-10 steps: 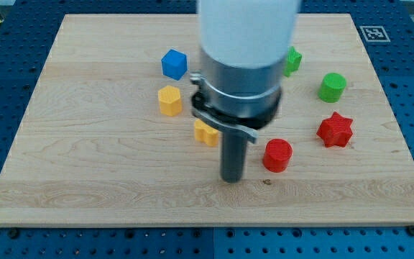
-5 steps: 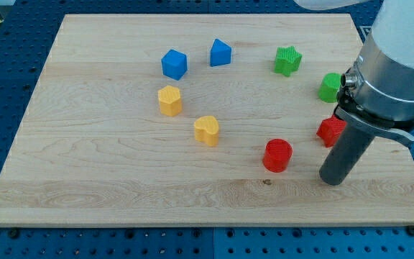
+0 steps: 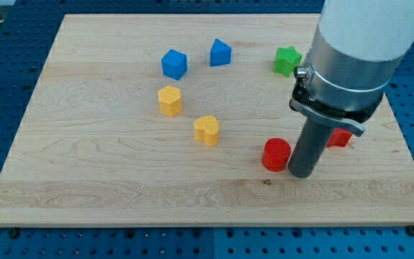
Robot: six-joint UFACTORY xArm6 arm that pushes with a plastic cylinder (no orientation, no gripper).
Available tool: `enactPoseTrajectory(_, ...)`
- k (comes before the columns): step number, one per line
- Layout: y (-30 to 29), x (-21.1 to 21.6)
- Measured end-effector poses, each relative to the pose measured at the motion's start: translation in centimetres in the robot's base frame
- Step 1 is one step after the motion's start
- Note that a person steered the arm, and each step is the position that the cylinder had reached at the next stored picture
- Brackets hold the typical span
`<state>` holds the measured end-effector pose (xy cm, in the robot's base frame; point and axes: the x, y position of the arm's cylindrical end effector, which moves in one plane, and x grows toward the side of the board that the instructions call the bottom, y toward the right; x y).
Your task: Push the red star parallel to the right of the red circle
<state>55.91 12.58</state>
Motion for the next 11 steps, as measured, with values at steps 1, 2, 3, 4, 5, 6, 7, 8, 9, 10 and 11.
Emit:
enactPoseTrajectory(1, -0.4, 0.9)
enactPoseTrajectory(2, -0.5, 0.9)
enactPoseTrajectory(3, -2.1, 0.9)
enactPoseTrajectory(4, -3.7, 0.8)
enactPoseTrajectory(5, -4.0, -0.3)
enactPoseTrajectory(6, -4.0, -1.8)
enactPoseTrajectory(7, -4.0, -1.8)
enactPoseTrajectory(8, -4.0, -1.8)
enactPoseTrajectory(9, -2.2, -1.5)
enactPoseTrajectory(10, 1.8, -1.5)
enactPoseTrajectory(11, 7.2, -1.5)
